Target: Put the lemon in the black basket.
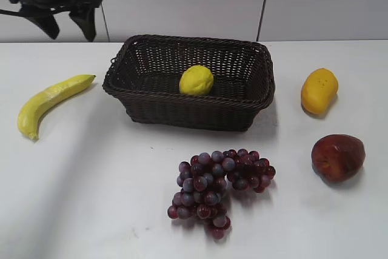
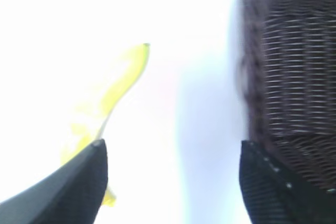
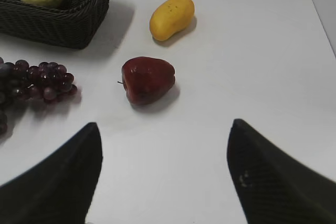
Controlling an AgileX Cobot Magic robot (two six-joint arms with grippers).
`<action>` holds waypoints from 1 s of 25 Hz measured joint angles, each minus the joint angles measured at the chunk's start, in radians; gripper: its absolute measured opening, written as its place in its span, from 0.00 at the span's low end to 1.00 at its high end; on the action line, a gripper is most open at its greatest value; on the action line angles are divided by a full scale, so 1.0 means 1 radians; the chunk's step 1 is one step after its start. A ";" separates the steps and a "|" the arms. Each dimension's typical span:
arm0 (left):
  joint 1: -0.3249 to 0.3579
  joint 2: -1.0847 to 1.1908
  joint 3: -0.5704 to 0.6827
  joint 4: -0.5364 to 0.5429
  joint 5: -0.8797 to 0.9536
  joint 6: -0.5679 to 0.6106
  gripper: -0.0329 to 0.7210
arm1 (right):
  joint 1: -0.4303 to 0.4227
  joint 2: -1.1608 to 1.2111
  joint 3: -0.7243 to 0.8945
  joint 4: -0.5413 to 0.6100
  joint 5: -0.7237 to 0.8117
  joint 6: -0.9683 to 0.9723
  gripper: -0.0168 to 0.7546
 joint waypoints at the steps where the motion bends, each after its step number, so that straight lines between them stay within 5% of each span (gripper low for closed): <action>1: 0.017 -0.015 0.018 0.005 0.002 -0.001 0.81 | 0.000 0.000 0.000 0.000 0.000 0.000 0.75; 13: 0.191 -0.306 0.441 0.094 0.005 -0.002 0.79 | 0.000 0.000 0.000 0.000 0.000 0.000 0.75; 25: 0.200 -0.675 0.979 0.110 0.008 -0.002 0.79 | 0.000 0.000 0.000 0.000 0.000 0.000 0.75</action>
